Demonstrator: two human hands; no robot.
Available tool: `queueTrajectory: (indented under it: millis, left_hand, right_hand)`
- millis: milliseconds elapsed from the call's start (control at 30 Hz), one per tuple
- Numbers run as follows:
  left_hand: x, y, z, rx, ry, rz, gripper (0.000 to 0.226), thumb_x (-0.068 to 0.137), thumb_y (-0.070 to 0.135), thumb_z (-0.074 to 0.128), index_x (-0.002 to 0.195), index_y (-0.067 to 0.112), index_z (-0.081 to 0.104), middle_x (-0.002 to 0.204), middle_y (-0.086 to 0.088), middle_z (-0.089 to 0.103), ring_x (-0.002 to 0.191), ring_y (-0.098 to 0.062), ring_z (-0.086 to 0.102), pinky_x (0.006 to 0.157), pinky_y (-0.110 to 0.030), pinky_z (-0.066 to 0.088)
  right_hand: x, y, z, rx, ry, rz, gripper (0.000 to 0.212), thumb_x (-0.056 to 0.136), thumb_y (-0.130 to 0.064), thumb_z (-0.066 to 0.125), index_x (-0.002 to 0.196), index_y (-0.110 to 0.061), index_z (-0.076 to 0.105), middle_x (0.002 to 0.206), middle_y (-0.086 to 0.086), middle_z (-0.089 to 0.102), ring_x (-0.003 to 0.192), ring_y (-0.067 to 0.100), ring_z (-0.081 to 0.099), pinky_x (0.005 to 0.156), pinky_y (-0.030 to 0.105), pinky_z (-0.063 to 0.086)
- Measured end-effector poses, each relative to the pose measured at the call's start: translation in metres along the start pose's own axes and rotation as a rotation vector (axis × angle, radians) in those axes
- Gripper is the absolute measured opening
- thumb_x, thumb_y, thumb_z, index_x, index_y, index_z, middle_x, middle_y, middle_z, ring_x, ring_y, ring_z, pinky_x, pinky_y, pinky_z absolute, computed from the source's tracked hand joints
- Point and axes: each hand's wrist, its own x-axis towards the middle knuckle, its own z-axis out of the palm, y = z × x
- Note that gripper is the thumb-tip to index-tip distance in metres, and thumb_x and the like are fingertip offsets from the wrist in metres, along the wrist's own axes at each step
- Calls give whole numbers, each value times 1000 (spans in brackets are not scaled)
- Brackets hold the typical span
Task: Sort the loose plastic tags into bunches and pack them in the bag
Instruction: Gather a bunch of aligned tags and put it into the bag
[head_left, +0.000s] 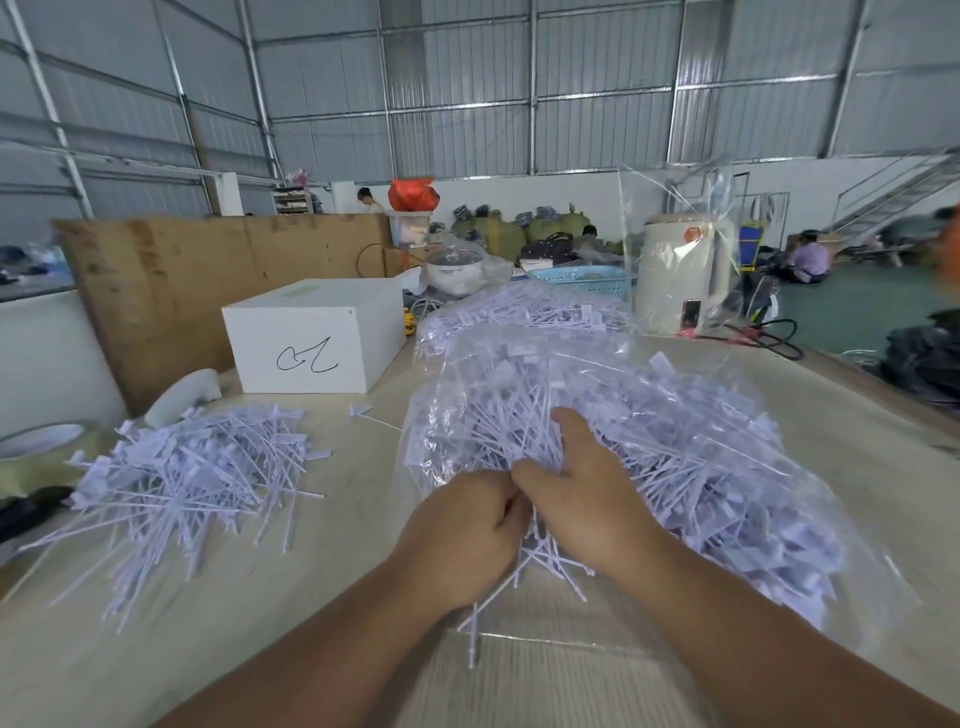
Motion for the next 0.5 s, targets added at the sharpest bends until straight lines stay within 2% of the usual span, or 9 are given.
queueTrajectory:
  millis: [133, 233, 300, 367, 400, 500]
  left_hand:
    - [0, -1, 3, 1, -3, 8, 24, 99, 27, 43, 76, 29, 48, 72, 4, 60, 68, -17, 60, 64, -33, 49]
    - [0, -6, 1, 12, 1, -15, 29, 95, 32, 43, 67, 28, 46, 62, 7, 54, 59, -10, 53, 55, -29, 40]
    - [0, -11, -2, -46, 53, -66, 36, 96, 32, 46, 60, 27, 43, 57, 6, 50, 54, -8, 48, 52, -29, 34]
    - [2, -16, -3, -106, 114, -142, 38, 96, 27, 50, 58, 24, 44, 57, 5, 50, 54, -10, 48, 55, -31, 37]
    - [3, -17, -2, -132, 139, -174, 38, 96, 26, 50, 58, 22, 46, 57, 4, 51, 53, -9, 48, 56, -32, 40]
    - [3, -11, 2, -209, 129, -182, 27, 88, 29, 47, 66, 17, 56, 64, 3, 60, 59, -10, 55, 62, -36, 47]
  right_hand:
    - [0, 0, 3, 23, -16, 35, 70, 87, -31, 58, 149, -21, 26, 59, -5, 59, 43, -4, 54, 39, 10, 36]
    - [4, 2, -1, 100, -16, 58, 71, 84, -31, 63, 146, -22, 31, 57, -9, 60, 43, -3, 53, 40, 12, 39]
    - [7, 3, -5, 192, 18, 89, 70, 82, -34, 66, 144, -26, 34, 59, -11, 59, 46, 0, 54, 50, 20, 48]
    - [7, 3, -6, 260, 55, 127, 71, 83, -35, 67, 144, -33, 31, 68, -10, 56, 55, 3, 57, 64, 33, 57]
    - [6, 3, -6, 282, 59, 134, 73, 83, -34, 67, 145, -33, 30, 70, -10, 54, 55, 5, 56, 65, 35, 57]
    - [-1, -2, 1, 254, 21, 107, 83, 82, -30, 67, 150, -30, 21, 56, -12, 56, 45, -1, 51, 47, 15, 41]
